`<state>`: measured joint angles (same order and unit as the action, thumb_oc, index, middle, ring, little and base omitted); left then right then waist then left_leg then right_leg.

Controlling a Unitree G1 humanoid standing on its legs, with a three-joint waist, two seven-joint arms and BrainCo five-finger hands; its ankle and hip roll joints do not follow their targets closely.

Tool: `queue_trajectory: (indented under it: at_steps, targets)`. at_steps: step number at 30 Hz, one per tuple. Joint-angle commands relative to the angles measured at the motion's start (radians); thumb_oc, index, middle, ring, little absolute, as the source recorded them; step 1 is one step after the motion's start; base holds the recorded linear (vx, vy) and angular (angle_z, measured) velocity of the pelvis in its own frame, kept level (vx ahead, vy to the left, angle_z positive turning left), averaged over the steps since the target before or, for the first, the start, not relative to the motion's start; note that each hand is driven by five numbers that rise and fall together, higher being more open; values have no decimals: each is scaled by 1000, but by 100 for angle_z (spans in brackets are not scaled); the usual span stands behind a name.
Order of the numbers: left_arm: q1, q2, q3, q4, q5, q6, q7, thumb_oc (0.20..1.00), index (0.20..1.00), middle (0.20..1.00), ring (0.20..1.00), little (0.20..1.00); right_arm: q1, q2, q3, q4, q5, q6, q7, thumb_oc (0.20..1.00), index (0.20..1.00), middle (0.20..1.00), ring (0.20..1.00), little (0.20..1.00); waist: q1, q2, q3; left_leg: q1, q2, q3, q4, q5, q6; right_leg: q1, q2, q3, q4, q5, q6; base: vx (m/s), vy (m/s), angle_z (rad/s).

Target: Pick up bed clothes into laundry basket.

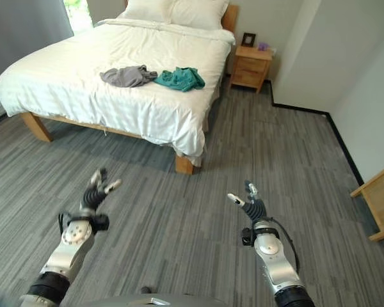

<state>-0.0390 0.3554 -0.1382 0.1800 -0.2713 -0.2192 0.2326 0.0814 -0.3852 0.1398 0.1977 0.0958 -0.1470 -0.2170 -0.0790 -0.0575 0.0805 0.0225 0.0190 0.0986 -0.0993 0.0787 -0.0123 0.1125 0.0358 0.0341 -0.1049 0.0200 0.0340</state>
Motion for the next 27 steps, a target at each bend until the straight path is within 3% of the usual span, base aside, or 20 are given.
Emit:
queue_trajectory:
  at_steps: [1, 3, 4, 6, 7, 8, 10, 12, 13, 14, 16, 18, 19, 21, 23, 24, 26, 27]
  targets:
    - [34, 3, 72, -72, -51, -70, 4, 1000, 1000, 1000, 1000, 1000, -11, -3, -66, -126, -18, -76, 13, 1000, 1000, 1000, 1000, 1000, 3, 6, 69, 25, 51, -27, 19, -74, -58, -10, -92, 17, 30, -40, 73, -8, -34, -2]
    - [60, -9, 83, -115, -64, -75, -6, 1000, 1000, 1000, 1000, 1000, -7, -13, -73, -143, -11, -85, 16, 1000, 1000, 1000, 1000, 1000, 11, -4, 114, -25, 44, -54, 168, -117, -61, -11, -95, 33, 34, -49, 60, -110, -78, -4]
    - [87, -15, 93, -147, -63, -75, -20, 1000, 1000, 1000, 1000, 1000, 7, -20, -83, -164, 1, -97, 35, 1000, 1000, 1000, 1000, 1000, 21, -19, 141, -83, 27, -81, 314, -135, -77, -13, -93, 48, 36, -44, 47, -154, -118, 1]
    - [118, -45, 95, -147, -84, -73, -44, 1000, 1000, 1000, 1000, 1000, 51, -36, -101, -176, 5, -110, 48, 1000, 1000, 1000, 1000, 1000, 37, -40, 177, -198, 14, -130, 608, -106, -93, 10, -87, 68, 32, -47, 16, -58, -125, -3]
    - [131, -53, 91, -135, -97, -67, -60, 1000, 1000, 1000, 1000, 1000, 64, -41, -102, -162, 2, -105, 46, 1000, 1000, 1000, 1000, 1000, 44, -61, 191, -248, 7, -138, 745, -99, -85, 18, -102, 68, 34, -49, 5, -14, -124, -17]
    - [139, -55, 79, -122, -109, -59, -66, 1000, 1000, 1000, 1000, 1000, 64, -46, -100, -146, 9, -100, 41, 1000, 1000, 1000, 1000, 1000, 61, -77, 215, -307, -9, -148, 910, -128, -71, 34, -111, 74, 39, -51, -4, -17, -110, -10]
    - [154, -52, 64, -118, -113, -51, -75, 1000, 1000, 1000, 1000, 1000, 62, -45, -96, -132, 28, -86, 42, 1000, 1000, 1000, 1000, 1000, 72, -90, 227, -382, -39, -145, 984, -143, -55, 35, -114, 90, 45, -58, -12, 56, -62, -27]
    - [166, -52, 53, -116, -116, -41, -86, 1000, 1000, 1000, 1000, 1000, 73, -45, -97, -129, 39, -76, 44, 1000, 1000, 1000, 1000, 1000, 85, -79, 230, -451, -18, -99, 903, -134, -57, 51, -99, 99, 37, -84, -9, 211, 6, -34]
    - [170, -51, 48, -113, -114, -36, -90, 1000, 1000, 1000, 1000, 1000, 79, -43, -98, -125, 44, -72, 44, 1000, 1000, 1000, 1000, 1000, 90, -65, 227, -465, 8, -73, 795, -120, -59, 63, -88, 102, 31, -102, -6, 351, 92, -19]
    - [178, -51, 42, -109, -111, -29, -96, 1000, 1000, 1000, 1000, 1000, 83, -43, -97, -122, 47, -70, 46, 1000, 1000, 1000, 1000, 1000, 95, -50, 219, -422, 19, -48, 628, -109, -56, 72, -85, 108, 27, -119, 0, 441, 166, -11]
    - [183, -49, 45, -109, -99, -29, -95, 1000, 1000, 1000, 1000, 1000, 69, -55, -90, -108, 38, -66, 44, 1000, 1000, 1000, 1000, 1000, 121, 3, 200, -393, 53, -34, 196, 17, -84, 120, -73, 128, 18, -178, 21, 546, 241, -17]
    - [183, -49, 45, -109, -99, -29, -95, 1000, 1000, 1000, 1000, 1000, 69, -55, -90, -107, 38, -66, 44, 1000, 1000, 1000, 1000, 1000, 121, -5, 204, -372, 44, -28, 167, 32, -83, 127, -83, 127, 18, -182, 23, 292, 136, -30]
    - [171, -50, 38, -100, -94, -31, -91, 1000, 1000, 1000, 1000, 1000, 63, -59, -88, -101, 12, -60, 39, 1000, 1000, 1000, 1000, 1000, 131, 7, 190, -379, 48, -45, 71, 60, -93, 164, -107, 133, 18, -215, 45, 439, 232, -36]
    - [176, -53, 27, -85, -88, -33, -95, 1000, 1000, 1000, 1000, 1000, 70, -61, -88, -103, -22, -57, 44, 1000, 1000, 1000, 1000, 1000, 132, 17, 160, -348, 30, -77, 37, 98, -90, 190, -141, 147, 53, -239, 65, 591, 322, -45]
    - [162, -45, 10, -70, -81, -29, -98, 1000, 1000, 1000, 1000, 1000, 70, -56, -86, -110, -55, -52, 44, 1000, 1000, 1000, 1000, 1000, 134, 12, 139, -297, 11, -80, 44, 106, -71, 161, -183, 151, 178, -196, 105, 505, 239, -71]
    - [150, -37, 1, -58, -80, -28, -95, 1000, 1000, 1000, 1000, 1000, 58, -54, -78, -107, -66, -51, 45, 1000, 1000, 1000, 1000, 1000, 128, 8, 145, -267, 6, -68, 48, 98, -62, 114, -199, 159, 281, -103, 135, 409, 169, -97]
    - [134, -3, -8, -52, -67, -24, -96, 1000, 1000, 1000, 1000, 1000, 33, -58, -60, -113, -59, -49, 57, 1000, 1000, 1000, 1000, 1000, 101, 29, 169, -184, 22, -67, 27, 58, -44, -30, -179, 166, 545, 54, 146, 277, 131, -82]
    - [133, -3, -6, -51, -67, -24, -96, 1000, 1000, 1000, 1000, 1000, 30, -58, -59, -112, -58, -49, 57, 1000, 1000, 1000, 1000, 1000, 102, 29, 170, -187, 24, -65, 29, 57, -45, -40, -176, 169, 562, 48, 144, 248, 143, -20]
